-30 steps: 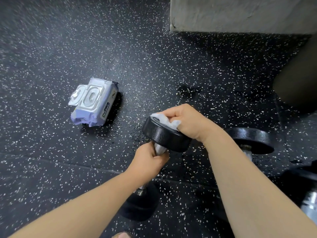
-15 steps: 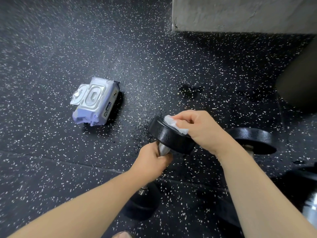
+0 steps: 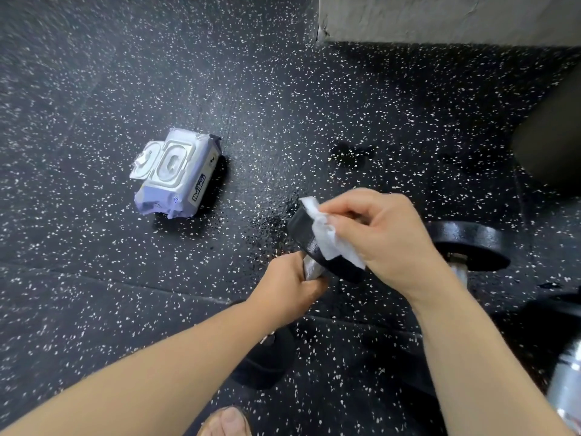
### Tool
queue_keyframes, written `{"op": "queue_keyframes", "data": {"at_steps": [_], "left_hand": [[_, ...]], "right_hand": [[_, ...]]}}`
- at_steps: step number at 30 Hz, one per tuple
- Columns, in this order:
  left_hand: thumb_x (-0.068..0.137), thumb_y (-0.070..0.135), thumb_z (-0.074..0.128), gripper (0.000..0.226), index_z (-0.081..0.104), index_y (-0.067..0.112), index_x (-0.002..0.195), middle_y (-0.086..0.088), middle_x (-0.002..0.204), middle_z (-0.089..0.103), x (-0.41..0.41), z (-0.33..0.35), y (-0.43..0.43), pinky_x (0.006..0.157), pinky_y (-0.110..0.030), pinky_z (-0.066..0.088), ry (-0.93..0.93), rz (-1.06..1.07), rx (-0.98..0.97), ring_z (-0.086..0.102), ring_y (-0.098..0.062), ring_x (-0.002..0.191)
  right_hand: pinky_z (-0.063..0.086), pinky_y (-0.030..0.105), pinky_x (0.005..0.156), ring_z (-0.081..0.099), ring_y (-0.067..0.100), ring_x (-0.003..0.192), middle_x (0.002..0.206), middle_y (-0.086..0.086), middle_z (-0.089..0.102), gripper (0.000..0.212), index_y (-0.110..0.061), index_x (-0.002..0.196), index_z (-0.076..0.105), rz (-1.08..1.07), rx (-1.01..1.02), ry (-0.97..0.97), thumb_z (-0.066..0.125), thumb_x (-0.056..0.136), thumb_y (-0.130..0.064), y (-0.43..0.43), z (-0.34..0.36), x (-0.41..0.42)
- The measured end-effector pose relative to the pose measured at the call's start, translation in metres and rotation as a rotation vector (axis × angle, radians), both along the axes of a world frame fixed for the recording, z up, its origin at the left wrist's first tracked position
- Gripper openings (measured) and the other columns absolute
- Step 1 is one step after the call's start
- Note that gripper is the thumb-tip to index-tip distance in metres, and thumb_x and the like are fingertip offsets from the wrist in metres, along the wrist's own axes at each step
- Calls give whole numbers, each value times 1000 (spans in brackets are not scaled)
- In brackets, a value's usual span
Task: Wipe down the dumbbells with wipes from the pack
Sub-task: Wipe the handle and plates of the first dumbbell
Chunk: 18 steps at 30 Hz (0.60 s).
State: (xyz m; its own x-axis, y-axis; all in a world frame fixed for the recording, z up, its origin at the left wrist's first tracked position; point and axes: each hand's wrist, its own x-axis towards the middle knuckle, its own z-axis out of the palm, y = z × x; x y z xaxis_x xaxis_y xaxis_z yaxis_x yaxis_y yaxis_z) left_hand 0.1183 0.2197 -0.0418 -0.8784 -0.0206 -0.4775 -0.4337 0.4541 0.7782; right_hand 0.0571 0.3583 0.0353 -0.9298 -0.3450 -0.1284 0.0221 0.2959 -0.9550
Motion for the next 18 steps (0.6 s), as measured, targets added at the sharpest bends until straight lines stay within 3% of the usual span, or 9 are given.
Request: {"op": "queue_keyframes", "data": {"at_steps": [5, 9, 11, 15, 18], "left_hand": [[78, 8, 64, 36, 37, 21, 58, 13, 44, 36, 2, 1, -2, 43, -20, 28, 35, -7, -4, 30, -3, 43], [76, 6, 61, 28, 41, 18, 60, 10, 48, 38, 0, 0, -1, 42, -19, 27, -15, 62, 66, 31, -8, 44], [76, 10, 62, 27, 42, 19, 60, 10, 47, 39, -1, 0, 0, 43, -21, 27, -24, 83, 65, 31, -9, 44], [78, 10, 62, 30, 39, 18, 59, 8, 48, 37, -4, 1, -2, 44, -22, 27, -27, 88, 1, 31, -11, 45], [78, 12, 63, 26, 43, 16, 61, 6, 50, 40, -4, 1, -6, 45, -22, 30, -28, 81, -27, 35, -12, 46]], "right_hand": [[41, 14, 58, 53, 1, 60, 66, -8, 64, 7, -12, 89, 77, 100, 102, -89, 72, 85, -13, -26, -23, -41], [51, 25, 75, 64, 11, 80, 86, 1, 73, 15, -12, 99, 77, 93, 373, -147, 68, 88, -17, -12, -50, -56], [49, 19, 66, 63, 13, 76, 86, 4, 73, 14, -11, 97, 77, 39, 419, -205, 67, 89, -17, 4, -55, -48], [38, 13, 43, 49, 3, 45, 65, -2, 69, 10, -17, 79, 76, -144, 288, -282, 69, 86, -15, 28, -41, -15], [35, 12, 46, 41, 1, 38, 44, -11, 55, 9, -10, 79, 77, -159, 130, -256, 69, 84, -12, 29, -15, 4]]}}
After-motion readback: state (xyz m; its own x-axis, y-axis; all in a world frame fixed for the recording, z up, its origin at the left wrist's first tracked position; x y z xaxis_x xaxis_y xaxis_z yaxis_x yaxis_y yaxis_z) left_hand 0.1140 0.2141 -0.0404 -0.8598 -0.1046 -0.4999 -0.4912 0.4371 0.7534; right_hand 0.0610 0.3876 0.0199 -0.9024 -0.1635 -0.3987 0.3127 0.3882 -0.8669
